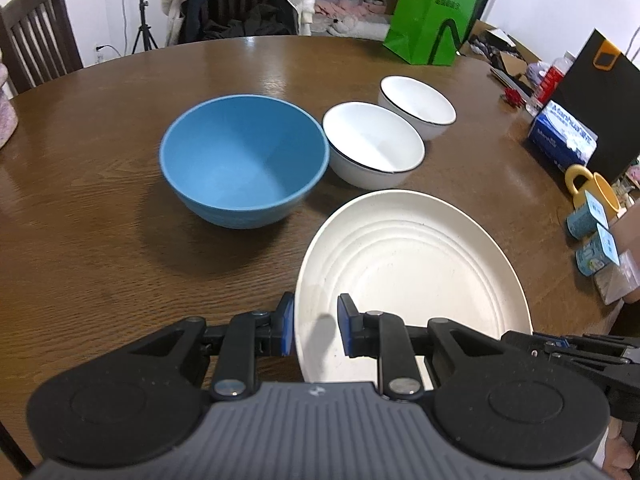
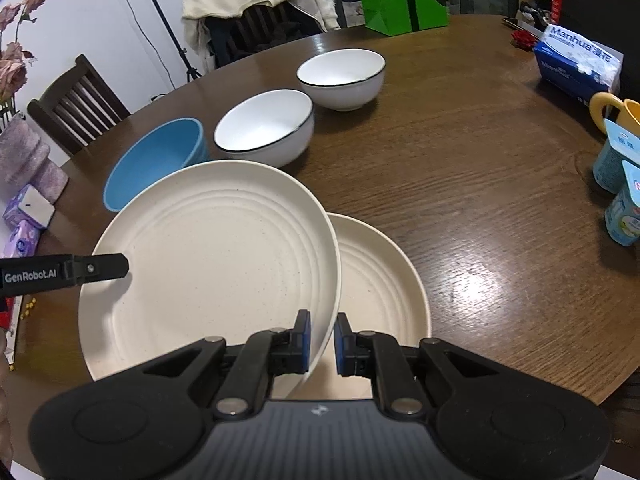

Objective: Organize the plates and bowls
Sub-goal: 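Lower the held cream plate onto the stacked cream plates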

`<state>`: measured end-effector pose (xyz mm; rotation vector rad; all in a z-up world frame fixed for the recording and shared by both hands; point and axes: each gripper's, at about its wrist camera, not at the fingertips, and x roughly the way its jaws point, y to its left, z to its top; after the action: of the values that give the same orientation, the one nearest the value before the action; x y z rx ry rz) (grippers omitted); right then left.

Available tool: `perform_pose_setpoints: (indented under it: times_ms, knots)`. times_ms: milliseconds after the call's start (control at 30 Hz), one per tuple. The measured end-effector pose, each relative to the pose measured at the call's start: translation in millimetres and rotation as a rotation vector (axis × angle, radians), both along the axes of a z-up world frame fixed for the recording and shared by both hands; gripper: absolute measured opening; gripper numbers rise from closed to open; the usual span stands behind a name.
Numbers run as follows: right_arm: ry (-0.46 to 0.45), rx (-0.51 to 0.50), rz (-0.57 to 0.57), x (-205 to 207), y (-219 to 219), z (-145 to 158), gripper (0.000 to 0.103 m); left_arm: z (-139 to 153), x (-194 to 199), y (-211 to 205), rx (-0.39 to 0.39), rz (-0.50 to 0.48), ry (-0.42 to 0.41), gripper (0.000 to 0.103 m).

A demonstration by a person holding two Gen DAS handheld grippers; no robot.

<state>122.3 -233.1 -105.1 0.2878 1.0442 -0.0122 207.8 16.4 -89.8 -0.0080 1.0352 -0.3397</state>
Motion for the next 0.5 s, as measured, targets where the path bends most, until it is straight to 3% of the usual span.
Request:
perform_pose_setpoints:
  times_ms: [500]
  knots:
    - [0.026,-0.05,-0.023,-7,-18,-6,0.012,-20,-2,-26,0.025,-0.067,0.036,0.023]
